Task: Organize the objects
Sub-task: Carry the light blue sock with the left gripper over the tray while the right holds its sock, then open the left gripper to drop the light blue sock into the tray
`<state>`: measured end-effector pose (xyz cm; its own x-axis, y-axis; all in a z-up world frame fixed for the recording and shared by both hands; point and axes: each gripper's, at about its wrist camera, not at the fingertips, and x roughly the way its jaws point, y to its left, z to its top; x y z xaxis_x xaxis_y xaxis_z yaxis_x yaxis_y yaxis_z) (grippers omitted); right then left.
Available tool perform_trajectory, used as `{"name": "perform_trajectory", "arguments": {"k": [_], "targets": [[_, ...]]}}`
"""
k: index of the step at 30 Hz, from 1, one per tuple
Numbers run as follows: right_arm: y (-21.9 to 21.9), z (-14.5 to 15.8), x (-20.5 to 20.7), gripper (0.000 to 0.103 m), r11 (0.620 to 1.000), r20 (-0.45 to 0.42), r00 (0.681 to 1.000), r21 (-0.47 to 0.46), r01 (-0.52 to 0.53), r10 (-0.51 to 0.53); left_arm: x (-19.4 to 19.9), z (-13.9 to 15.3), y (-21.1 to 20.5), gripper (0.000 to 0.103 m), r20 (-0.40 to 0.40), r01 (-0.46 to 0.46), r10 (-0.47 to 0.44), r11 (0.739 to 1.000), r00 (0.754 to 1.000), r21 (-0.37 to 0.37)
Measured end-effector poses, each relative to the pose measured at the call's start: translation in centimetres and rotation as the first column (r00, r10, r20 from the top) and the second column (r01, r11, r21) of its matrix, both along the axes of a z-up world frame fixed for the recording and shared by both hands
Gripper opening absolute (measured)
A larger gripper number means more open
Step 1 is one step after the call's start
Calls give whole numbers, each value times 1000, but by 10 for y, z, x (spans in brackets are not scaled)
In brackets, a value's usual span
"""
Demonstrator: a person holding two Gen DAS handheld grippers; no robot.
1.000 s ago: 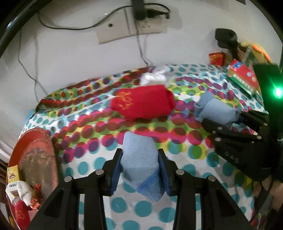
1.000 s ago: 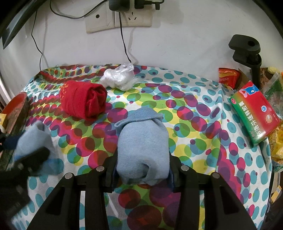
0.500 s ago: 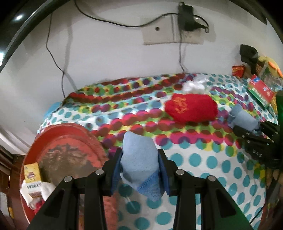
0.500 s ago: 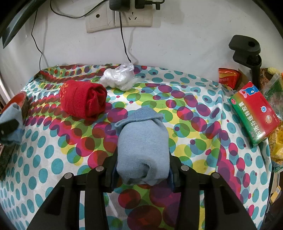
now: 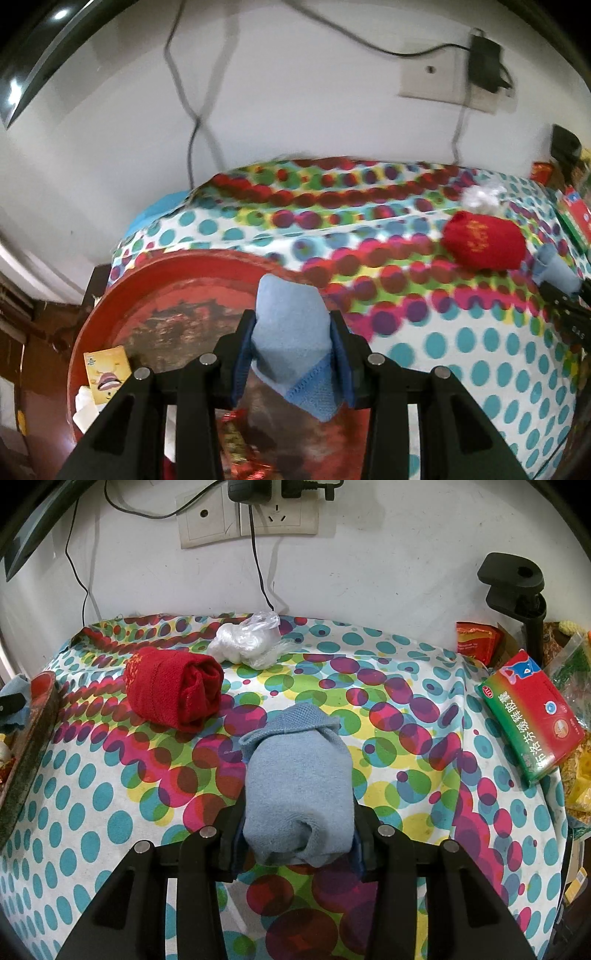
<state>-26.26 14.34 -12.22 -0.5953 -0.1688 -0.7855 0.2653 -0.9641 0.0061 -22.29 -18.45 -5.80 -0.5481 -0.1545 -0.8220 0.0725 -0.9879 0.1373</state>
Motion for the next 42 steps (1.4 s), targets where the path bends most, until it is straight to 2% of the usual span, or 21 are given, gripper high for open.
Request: {"name": "perform_trajectory", "arguments": {"k": [10,19,28,32,35,37,42], "targets": [[0,-1,0,42,1000,-1,1000,3,-1,1,-2,-11,-53,39,44,-65,64,998,997,2],[1,-1,0,42,1000,-1,1000,5,-1,1,-4,-23,-89,39,78,-76,75,997,994,13],[1,-1,0,42,1000,-1,1000,3,-1,1,-3,-39,-104,42,96,-59,59,998,994,-5],[0,-1,0,42,1000,-1,1000,4,-1,1,-3,-43,-105,48,92,-50,52,999,994,-15],[0,-2,0,43,1000,-1,1000,4,-1,1,-2,-43,-107,51,84,-51,52,998,995,-23],[0,-2,0,43,1000,-1,1000,5,-1,1,-1,-41,-109,54,83,-36,36,999,996,0],[1,-2,0,45,1000,-1,1000,7,2,-2,9,-37,-109,56,74,-4,4,1000,997,-5]]}}
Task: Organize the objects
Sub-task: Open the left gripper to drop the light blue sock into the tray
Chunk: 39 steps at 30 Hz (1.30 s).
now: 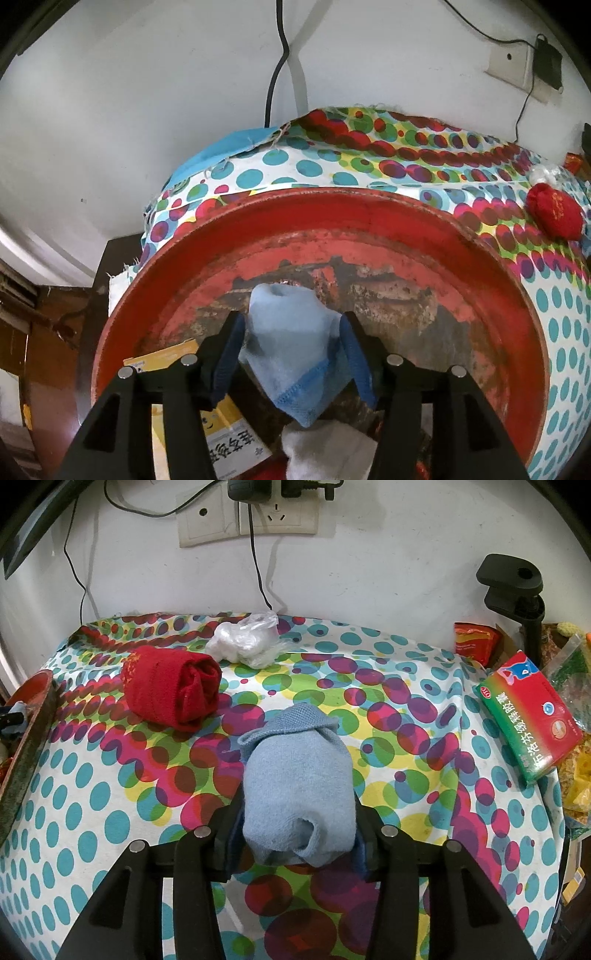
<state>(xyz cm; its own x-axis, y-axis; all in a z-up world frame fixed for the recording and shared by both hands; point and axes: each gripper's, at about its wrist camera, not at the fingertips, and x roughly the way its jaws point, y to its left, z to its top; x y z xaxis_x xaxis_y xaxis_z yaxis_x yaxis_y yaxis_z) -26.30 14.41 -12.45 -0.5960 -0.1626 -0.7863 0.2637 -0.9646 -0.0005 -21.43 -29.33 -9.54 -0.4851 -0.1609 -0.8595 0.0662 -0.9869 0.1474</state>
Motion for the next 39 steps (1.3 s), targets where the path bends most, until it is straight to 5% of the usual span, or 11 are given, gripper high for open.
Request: {"name": "perform_trajectory", "arguments": {"k": [15,28,39], "targets": [[7,1,-1,53,1000,1,1000,16,20,-20,37,12,11,60,-27,105,-105,994,994,23],[10,2,-2,57,1000,6,1000,4,27,-27,23,19,41,60,4,149,-149,986,989,-81],[16,5,-1,38,997,8,1000,-75,25,-24,11,18,34,60,55,89,-83,990,995,-113]]}}
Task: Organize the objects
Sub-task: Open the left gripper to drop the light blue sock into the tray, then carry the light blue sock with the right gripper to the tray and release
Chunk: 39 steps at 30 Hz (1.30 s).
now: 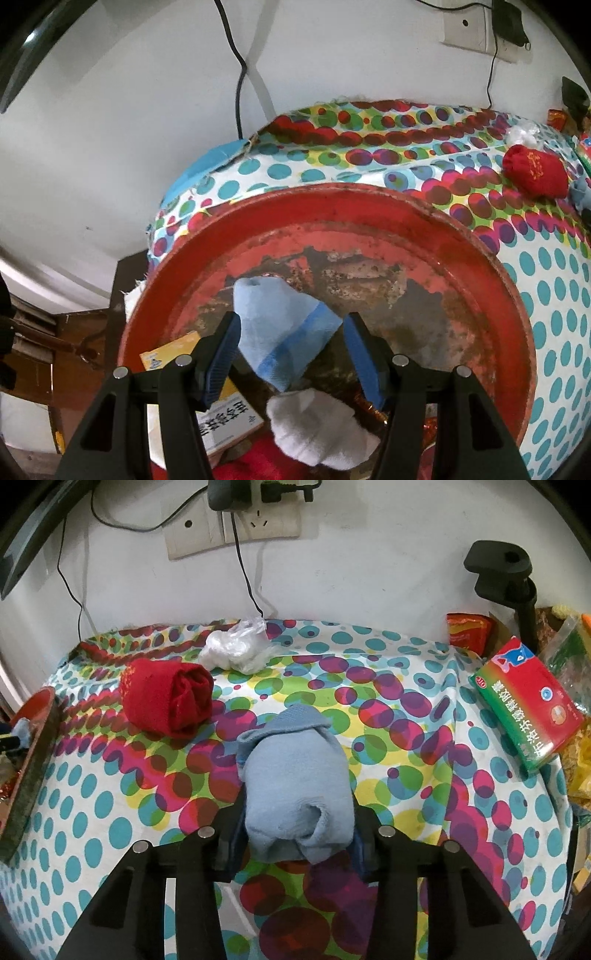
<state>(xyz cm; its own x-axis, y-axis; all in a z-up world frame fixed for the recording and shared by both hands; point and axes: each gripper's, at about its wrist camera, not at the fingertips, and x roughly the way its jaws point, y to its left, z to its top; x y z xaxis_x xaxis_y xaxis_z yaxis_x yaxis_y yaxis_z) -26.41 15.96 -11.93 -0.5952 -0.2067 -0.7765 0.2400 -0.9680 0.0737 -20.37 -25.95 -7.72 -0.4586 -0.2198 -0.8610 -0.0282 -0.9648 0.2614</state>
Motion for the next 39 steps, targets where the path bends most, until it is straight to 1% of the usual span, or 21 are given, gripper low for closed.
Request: {"name": "perform_trajectory", "arguments": {"k": [3,6,8,10,12,14,16,19,23,27,29,30,33,36,39], "targets": [[1,1,0,34,1000,4,1000,-10,4,-4,5,6,0,60,2,-17,17,1000,1000,21],[4,6,1,32,999,22,1000,-42,20,-19,13,9,4,63,4,-14,14,1000,1000,9],[3,14,5,32,999,12,1000,-46,26,-25,18,11,7,64,10,-15,15,1000,1000,4],[-1,24,7,32,999,-11,1000,-41,10,-11,23,11,9,65,8,-14,13,1000,1000,19],[-7,32,8,32,999,-11,1000,-50,-9,8,26,8,13,65,22,-8,7,999,1000,35],[-13,38,7,32,998,-8,1000,-58,-29,29,28,4,18,65,31,-5,4,1000,1000,25],[-23,43,6,32,996,-16,998,-61,-64,63,27,1,23,65,42,3,-4,1000,999,9],[-39,48,8,32,992,-31,994,-66,-107,105,27,0,27,65,38,15,-15,1000,999,-2],[-59,50,12,32,987,-42,990,-84,-139,135,27,5,27,65,24,16,-16,1000,1000,8],[-80,48,19,32,981,-41,985,-94,-171,168,34,12,20,65,-11,-23,24,999,1000,41],[-94,47,22,32,976,-30,982,-109,-191,189,40,13,17,65,-16,-37,38,998,999,59],[-100,48,24,32,972,-23,980,-119,-201,200,43,12,15,65,-12,-39,39,998,999,53],[-127,52,35,32,960,-24,968,-126,-252,251,49,11,12,65,-10,-38,39,999,999,25],[-157,58,46,32,938,-32,948,-135,-318,316,57,14,3,65,-14,-55,56,997,998,56],[-189,59,56,32,914,-25,925,-152,-377,378,66,17,-6,65,-28,-73,75,995,997,62]]}}
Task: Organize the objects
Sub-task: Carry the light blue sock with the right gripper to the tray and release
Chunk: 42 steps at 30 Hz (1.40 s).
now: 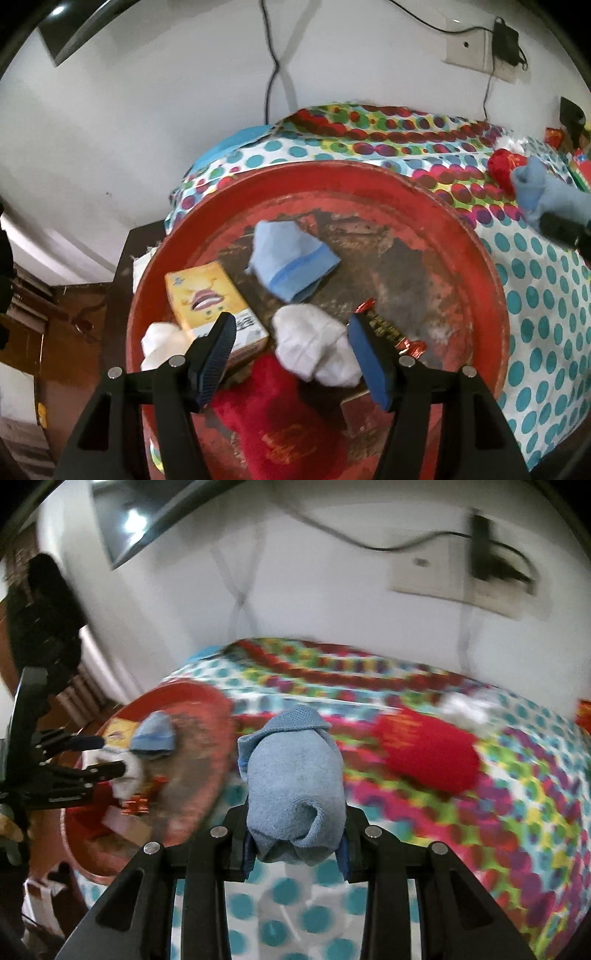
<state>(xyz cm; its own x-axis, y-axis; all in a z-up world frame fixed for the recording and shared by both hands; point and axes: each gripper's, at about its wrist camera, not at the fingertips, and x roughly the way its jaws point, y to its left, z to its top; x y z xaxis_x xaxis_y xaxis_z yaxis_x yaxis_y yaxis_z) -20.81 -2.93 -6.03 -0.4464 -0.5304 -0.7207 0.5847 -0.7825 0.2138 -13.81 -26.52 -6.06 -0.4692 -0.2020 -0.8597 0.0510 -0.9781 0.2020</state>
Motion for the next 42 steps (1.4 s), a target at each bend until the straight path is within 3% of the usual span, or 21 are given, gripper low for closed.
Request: {"name": "perform_trajectory", "arguments": {"k": [5,11,20,28,33,35,37,42], "targets": [[-54,2,15,32,994,7,994,-18,-105,106,16,0,-14,65,3,-23,22,1000,1000,6],[-104,-7,18,32,988,43,987,6,-157,156,34,1,-32,65,2,-68,68,997,998,28],[-138,-19,12,32,977,61,977,56,-206,202,31,0,-42,65,6,-70,70,997,998,-8],[-162,-40,19,33,952,89,955,96,-290,282,23,-5,-53,65,9,-96,96,995,995,20],[-164,-44,24,46,951,45,957,107,-290,287,21,-12,-60,65,22,-111,109,992,994,55],[-163,-41,25,64,951,5,958,117,-286,287,20,-13,-60,65,22,-106,105,993,994,43],[-159,-36,24,71,951,-11,956,99,-292,294,18,-15,-60,65,29,-108,106,993,994,50],[-152,-25,16,71,956,-26,957,60,-289,290,15,-18,-56,65,36,-103,101,993,994,54]]}}
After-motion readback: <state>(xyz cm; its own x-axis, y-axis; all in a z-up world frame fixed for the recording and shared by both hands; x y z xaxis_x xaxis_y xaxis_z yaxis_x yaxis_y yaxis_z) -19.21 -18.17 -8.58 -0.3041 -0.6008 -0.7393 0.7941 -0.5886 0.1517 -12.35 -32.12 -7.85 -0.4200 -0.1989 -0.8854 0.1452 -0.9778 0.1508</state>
